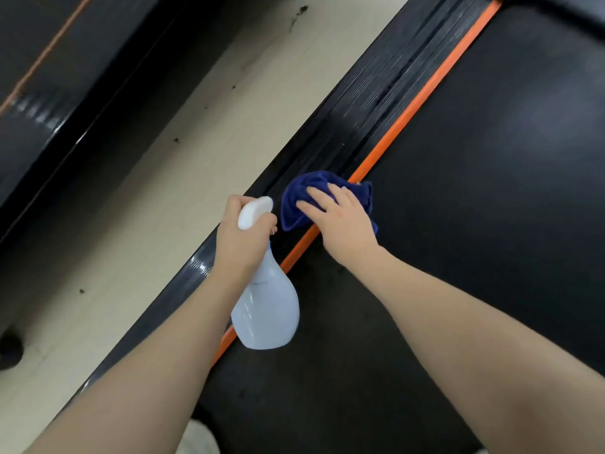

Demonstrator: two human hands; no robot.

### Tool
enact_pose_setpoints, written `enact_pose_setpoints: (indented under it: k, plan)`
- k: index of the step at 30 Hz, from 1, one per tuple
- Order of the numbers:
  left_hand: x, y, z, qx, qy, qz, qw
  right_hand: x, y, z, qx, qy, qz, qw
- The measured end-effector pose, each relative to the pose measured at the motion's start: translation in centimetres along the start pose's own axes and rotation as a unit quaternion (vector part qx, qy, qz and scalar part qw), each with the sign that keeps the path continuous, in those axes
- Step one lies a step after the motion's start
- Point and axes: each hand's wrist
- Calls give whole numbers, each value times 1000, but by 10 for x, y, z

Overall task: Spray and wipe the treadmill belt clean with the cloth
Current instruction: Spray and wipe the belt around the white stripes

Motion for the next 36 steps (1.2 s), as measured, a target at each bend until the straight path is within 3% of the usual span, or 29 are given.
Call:
enact_pose_setpoints:
  k: [2,6,8,10,12,14,17,19,21,23,26,32,34,36]
  plan:
    - [1,1,-3,1,11,-6,1000,5,-9,7,-28,14,-21,999]
    - [4,3,-6,-8,10,-11,1000,19,-3,19,-40,24,-148,988]
    - [3,3,-6,-12,6,-19,1000,19,8,23,-55,43,-132,989]
    - [0,4,-6,-17,1,-36,999,2,16,19,-55,48,-59,996]
    - [-4,8,-3,-21,-8,-44,999,-27,24,9,-6,93,22,995]
    - [-7,8,-1,-20,4,-37,999,-52,29,4,77,142,42,986]
    - [-8,6,-5,-21,35,-12,999,-58,24,8,245,48,-45,967]
    - [-11,2,-14,4,100,-16,995,-64,9,20,317,-43,-221,922]
    - [-18,1,-23,43,196,-26,979,-84,-12,32,371,-73,-371,848]
    - [-27,7,-31,78,264,-36,961,-118,-31,38,424,-89,-461,774]
    - [-44,16,-35,113,291,-53,948,-174,-39,52,465,-118,-549,684]
    - [-68,35,-44,162,315,-35,934,-211,-21,58,465,-136,-641,595]
    - [-77,41,-50,152,343,-15,927,-212,-14,57,448,-133,-645,605]
    - [-88,46,-58,142,376,-8,916,-219,-2,55,425,-103,-633,639]
Point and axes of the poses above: each hand's wrist, its own x-axis towards the middle knuckle, its own z-axis out of the back of the hand, y = z × x, and after that the axes turned 5 degrees about -x, right-handed
